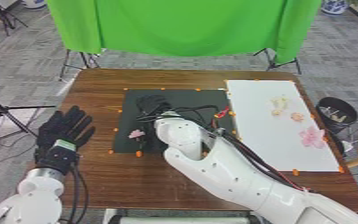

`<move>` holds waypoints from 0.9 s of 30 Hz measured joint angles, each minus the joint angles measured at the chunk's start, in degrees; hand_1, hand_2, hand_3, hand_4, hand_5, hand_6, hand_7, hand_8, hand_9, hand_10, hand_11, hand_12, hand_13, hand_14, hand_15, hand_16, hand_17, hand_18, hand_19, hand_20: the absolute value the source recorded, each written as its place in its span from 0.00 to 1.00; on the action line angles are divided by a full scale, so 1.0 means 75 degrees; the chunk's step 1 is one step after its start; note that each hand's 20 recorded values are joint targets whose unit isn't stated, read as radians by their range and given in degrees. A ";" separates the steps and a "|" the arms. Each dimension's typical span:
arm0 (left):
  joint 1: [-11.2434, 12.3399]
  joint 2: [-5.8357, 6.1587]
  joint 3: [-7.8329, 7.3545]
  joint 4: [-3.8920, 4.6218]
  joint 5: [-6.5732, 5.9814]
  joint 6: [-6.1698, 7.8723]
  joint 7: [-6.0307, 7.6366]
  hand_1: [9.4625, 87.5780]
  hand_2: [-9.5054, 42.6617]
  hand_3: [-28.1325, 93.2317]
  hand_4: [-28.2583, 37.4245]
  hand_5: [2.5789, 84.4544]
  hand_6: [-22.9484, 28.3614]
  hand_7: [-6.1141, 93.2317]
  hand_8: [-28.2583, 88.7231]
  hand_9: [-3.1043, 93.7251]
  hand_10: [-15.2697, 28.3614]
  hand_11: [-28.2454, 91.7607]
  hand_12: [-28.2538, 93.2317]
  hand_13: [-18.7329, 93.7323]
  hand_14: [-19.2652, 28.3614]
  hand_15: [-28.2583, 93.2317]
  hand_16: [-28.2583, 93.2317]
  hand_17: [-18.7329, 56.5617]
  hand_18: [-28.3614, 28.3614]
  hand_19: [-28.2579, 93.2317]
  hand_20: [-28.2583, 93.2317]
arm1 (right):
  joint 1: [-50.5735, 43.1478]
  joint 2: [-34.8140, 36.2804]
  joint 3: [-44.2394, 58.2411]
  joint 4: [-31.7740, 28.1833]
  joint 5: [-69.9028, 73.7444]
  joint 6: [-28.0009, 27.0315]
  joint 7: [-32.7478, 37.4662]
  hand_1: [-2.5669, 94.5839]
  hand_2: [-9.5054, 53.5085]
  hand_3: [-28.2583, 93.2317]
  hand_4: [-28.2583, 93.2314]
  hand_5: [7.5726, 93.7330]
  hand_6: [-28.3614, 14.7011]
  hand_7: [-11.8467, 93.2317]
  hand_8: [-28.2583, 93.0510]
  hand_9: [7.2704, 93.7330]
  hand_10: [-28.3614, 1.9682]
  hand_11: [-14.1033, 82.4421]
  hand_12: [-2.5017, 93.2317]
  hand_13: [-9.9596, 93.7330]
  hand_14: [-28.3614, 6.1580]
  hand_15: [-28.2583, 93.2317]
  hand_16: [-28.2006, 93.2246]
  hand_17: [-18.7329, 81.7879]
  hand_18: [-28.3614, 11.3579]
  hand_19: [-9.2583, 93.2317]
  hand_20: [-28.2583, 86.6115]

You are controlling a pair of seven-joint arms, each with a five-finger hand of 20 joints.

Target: Arrange flowers

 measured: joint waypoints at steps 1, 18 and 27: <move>-0.0022 -0.0009 0.0002 0.0011 0.0001 -0.0011 0.0013 0.32 0.36 0.83 0.00 0.50 0.63 0.30 0.13 0.41 0.68 0.47 0.31 0.41 0.74 0.62 0.14 0.16 0.77 0.59 0.29 | -0.0025 -0.0009 0.0054 0.0001 -0.0023 -0.0091 -0.0026 0.55 0.00 0.92 0.00 0.49 0.60 0.30 0.12 0.56 0.50 0.29 0.18 0.66 0.52 0.55 0.42 0.47 0.17 0.83 0.53; 0.0060 0.0003 -0.0108 0.0005 -0.0060 -0.0012 0.0272 0.31 0.38 0.83 0.00 0.50 0.63 0.30 0.13 0.42 0.69 0.47 0.31 0.41 0.74 0.63 0.15 0.16 0.78 0.59 0.30 | 0.0074 0.0156 -0.0109 -0.0226 -0.0013 -0.0294 -0.0250 0.54 0.00 0.92 0.00 0.47 0.66 0.28 0.11 0.53 0.40 0.23 0.13 0.67 0.48 0.52 0.37 0.47 0.16 0.82 0.52; 0.0054 0.0003 -0.0083 0.0009 -0.0099 0.0000 0.0267 0.30 0.43 0.83 0.00 0.52 0.63 0.30 0.13 0.43 0.69 0.47 0.31 0.42 0.75 0.63 0.14 0.16 0.78 0.59 0.30 | 0.0011 0.0164 0.0068 -0.0410 0.0057 -0.0807 -0.0319 0.51 0.00 0.91 0.00 0.42 0.57 0.26 0.11 0.44 0.32 0.22 0.12 0.63 0.44 0.53 0.38 0.45 0.14 0.82 0.52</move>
